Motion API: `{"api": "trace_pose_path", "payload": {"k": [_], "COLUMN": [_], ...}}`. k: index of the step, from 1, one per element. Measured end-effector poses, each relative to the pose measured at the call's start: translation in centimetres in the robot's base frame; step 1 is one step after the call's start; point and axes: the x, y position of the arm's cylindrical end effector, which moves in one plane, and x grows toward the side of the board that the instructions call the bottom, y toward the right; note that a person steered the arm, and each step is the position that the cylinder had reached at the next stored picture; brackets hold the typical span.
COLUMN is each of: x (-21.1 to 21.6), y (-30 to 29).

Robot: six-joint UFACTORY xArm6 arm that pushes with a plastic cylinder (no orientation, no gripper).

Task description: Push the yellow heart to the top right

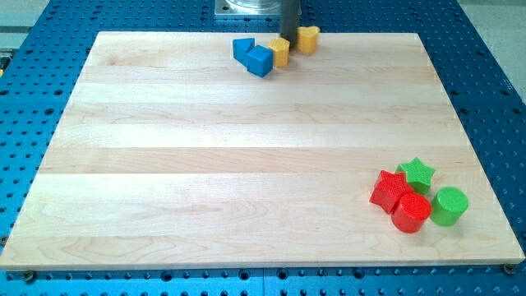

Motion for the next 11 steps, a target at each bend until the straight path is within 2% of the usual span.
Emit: {"api": "trace_pose_path", "payload": {"k": [3, 4, 7, 8, 9, 11], "x": [-2.5, -2.2, -0.9, 1.3, 2.6, 2.9], "y": [3.0, 8.7, 3.4, 2.1, 7.9, 11.6]}}
